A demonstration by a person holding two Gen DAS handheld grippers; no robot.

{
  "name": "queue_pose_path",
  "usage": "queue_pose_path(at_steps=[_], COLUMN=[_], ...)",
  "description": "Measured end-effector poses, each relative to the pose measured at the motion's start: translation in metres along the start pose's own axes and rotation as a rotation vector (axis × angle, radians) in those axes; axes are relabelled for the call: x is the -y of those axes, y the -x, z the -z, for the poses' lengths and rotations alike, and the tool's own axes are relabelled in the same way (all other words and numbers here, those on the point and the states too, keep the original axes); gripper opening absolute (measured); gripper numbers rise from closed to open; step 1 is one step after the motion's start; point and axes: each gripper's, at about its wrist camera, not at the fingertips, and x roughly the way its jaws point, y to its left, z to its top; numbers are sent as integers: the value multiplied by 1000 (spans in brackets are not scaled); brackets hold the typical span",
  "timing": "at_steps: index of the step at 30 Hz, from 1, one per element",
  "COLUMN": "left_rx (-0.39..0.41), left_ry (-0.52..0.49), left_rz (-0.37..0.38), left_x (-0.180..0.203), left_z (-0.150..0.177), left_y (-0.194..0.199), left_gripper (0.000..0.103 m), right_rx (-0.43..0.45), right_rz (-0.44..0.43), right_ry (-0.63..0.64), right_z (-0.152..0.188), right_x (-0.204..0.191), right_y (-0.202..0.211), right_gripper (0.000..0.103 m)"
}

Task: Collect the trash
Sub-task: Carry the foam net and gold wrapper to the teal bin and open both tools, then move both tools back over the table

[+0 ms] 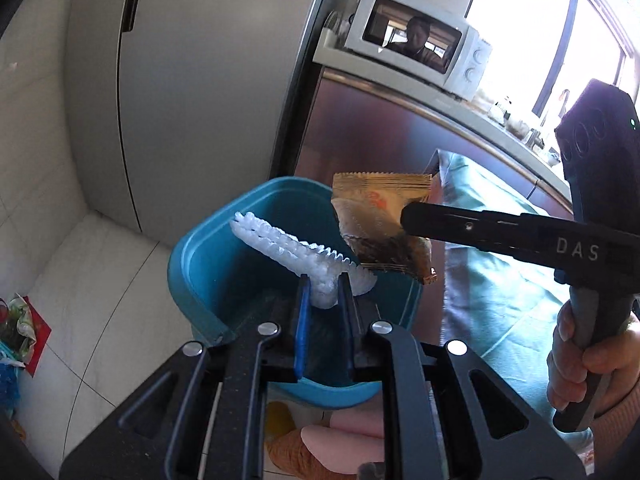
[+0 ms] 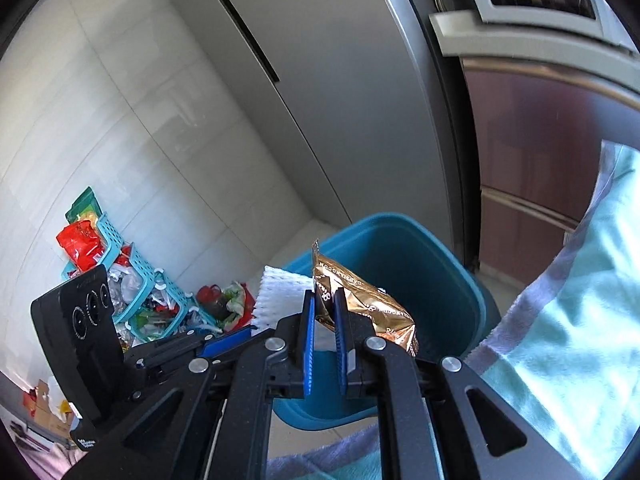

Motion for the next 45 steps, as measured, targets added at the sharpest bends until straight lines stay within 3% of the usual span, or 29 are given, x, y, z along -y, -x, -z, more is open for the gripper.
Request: queue_pose_path(at_steps=[6, 8, 10, 16, 21, 28, 35, 45], left_rx=[-33, -38, -42, -33, 27, 111, 102, 23], left_ry=[19, 30, 33, 35, -12, -152, -299, -461], left_rz=[-3, 1, -1, -8, 11, 148, 332, 537], left_x=[-1, -2, -2, -2, 18, 82, 164, 287], left_z=[-3, -4, -4, 0, -2, -3, 7, 46], left_y=[-22, -27, -32, -34, -15, 18, 29, 26], left_gripper=[17, 17, 22, 28, 44, 62, 62, 62], right_rx=[-15, -9, -4, 18, 69, 204, 319, 441], right_rz=[24, 32, 37, 43, 57, 135, 265, 480], right_ry=[-24, -24, -26, -23, 34, 79, -6, -191], right_z=[1, 1, 2, 9, 21, 57, 101, 176], right_x=[6, 6, 7, 11, 4, 7, 41, 94], right_y=[-7, -7, -6, 6, 42, 123, 208, 307], right_gripper=[10, 15, 20, 22, 32, 53, 54, 55])
